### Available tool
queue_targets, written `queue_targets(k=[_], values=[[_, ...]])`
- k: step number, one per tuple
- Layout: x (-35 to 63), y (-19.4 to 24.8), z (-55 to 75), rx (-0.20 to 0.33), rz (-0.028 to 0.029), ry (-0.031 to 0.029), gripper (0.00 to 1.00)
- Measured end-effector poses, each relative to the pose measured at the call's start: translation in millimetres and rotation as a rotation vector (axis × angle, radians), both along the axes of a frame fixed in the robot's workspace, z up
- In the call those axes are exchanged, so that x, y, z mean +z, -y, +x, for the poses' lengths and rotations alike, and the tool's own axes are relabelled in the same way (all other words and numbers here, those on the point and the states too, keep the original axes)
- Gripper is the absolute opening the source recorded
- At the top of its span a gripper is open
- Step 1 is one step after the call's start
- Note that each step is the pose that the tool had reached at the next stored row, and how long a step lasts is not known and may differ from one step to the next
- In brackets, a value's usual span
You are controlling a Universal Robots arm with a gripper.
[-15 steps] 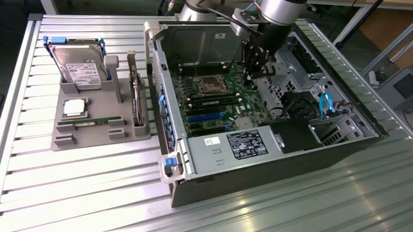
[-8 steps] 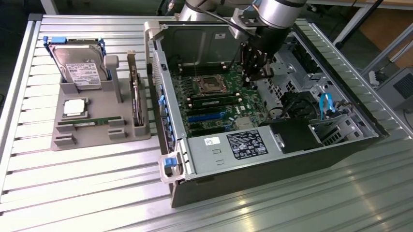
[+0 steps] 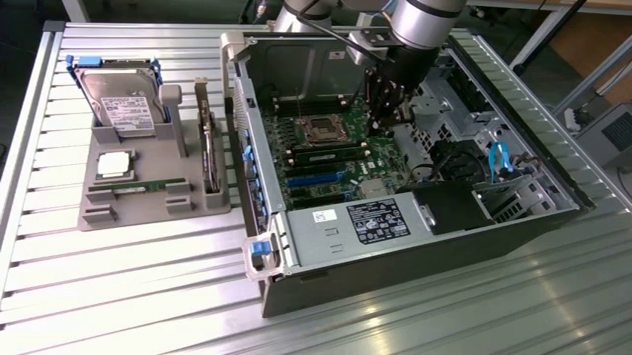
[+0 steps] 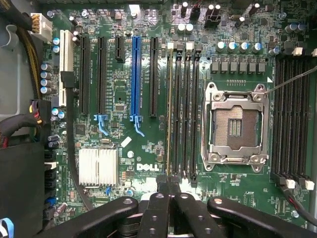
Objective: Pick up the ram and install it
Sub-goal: 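Press down the ram until it locks into place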
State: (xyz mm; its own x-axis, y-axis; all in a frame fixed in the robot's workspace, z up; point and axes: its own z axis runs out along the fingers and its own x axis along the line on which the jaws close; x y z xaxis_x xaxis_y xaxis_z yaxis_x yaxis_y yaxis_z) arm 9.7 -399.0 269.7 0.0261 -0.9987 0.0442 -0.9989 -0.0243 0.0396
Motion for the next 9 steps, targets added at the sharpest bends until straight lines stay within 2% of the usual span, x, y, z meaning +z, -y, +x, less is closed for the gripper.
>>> queue_targets(k=[9], values=[[-5.6,-1.4,-1.7,0.001,0.0001,0.0001,0.10]])
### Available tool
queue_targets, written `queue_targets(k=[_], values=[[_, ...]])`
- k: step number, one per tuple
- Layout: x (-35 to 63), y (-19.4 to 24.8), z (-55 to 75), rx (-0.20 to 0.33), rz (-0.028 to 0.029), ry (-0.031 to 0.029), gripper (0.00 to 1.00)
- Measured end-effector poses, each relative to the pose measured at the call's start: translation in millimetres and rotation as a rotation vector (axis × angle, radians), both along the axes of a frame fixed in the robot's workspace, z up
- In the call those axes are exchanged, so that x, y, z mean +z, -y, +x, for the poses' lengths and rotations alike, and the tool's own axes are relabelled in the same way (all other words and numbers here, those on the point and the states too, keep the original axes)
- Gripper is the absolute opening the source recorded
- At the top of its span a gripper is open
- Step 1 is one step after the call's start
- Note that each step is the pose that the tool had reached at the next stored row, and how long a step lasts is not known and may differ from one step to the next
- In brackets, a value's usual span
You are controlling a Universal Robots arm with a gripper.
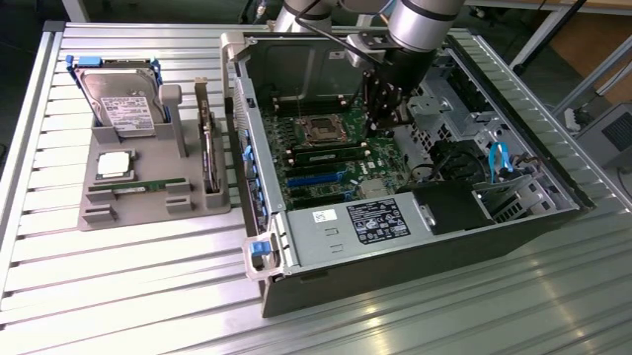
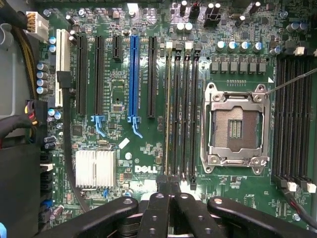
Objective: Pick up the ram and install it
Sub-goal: 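Press down the ram until it locks into place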
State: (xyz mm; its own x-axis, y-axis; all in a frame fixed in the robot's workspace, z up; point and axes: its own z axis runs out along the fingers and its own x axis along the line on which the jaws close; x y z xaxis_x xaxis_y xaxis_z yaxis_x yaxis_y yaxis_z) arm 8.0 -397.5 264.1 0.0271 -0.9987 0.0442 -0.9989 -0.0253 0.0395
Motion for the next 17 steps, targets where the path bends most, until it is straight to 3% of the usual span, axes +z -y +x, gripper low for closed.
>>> queue_targets(k=[17], values=[[-13.4,-1.0,-0.6,0.002,-0.0015,0.0000,0.10]])
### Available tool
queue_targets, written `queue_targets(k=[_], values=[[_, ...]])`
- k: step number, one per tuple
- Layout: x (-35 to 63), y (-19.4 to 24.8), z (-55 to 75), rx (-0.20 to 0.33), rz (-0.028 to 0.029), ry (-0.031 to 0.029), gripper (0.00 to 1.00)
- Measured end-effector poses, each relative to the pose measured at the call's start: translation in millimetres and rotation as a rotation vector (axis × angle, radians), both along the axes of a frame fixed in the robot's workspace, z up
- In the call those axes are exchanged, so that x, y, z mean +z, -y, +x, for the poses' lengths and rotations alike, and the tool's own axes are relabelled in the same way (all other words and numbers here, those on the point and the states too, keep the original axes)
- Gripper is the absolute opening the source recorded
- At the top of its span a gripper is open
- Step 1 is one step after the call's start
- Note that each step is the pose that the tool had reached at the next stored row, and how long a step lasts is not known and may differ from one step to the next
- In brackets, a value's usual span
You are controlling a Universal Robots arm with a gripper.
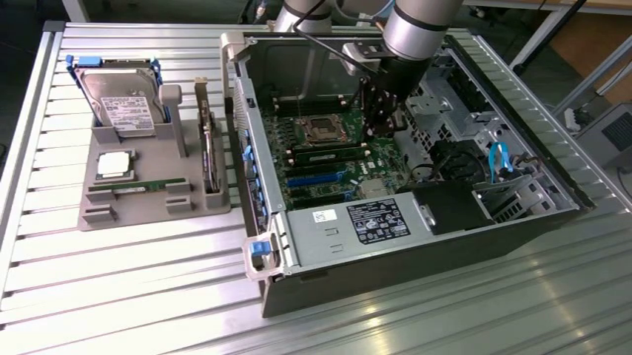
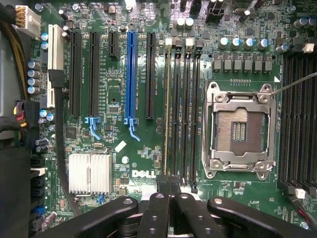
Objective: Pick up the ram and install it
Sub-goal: 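Press down the ram until it locks into place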
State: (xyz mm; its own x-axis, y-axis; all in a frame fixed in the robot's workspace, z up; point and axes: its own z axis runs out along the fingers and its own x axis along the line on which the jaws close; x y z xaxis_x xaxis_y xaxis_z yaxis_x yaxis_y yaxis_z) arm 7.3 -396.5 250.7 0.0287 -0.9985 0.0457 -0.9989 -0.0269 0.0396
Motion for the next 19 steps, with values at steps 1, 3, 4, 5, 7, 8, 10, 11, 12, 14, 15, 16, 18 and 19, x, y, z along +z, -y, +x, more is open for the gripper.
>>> queue_targets(k=[1,3,4,5,7,8,10,11,12,14,15,16,18,19], values=[[-0.6,0.0,0.0,0.000,-0.0002,0.0000,0.10],[-2.0,0.0,0.0,0.000,-0.0006,0.0000,0.10],[-2.7,0.0,0.0,0.000,-0.0008,0.0000,0.10],[-3.8,0.0,0.0,0.000,-0.0009,0.0000,0.10],[-6.3,0.0,0.0,0.000,-0.0012,0.0000,0.10],[-9.7,0.0,0.0,0.000,-0.0013,0.0000,0.10],[-12.0,0.0,0.0,0.000,-0.0013,0.0000,0.10],[-12.9,0.0,0.0,0.000,-0.0013,0.0000,0.10],[-18.6,0.1,0.0,0.000,-0.0018,-0.0001,0.10],[-20.3,0.0,0.1,0.000,-0.0011,0.0001,0.10],[-16.9,-0.2,0.1,0.000,0.0005,0.0011,0.10],[-12.3,-0.1,0.1,0.000,-0.0003,0.0009,0.10],[-3.5,0.0,0.0,0.000,-0.0012,0.0009,0.10],[-1.9,0.0,-0.1,0.000,-0.0015,0.0009,0.10]])
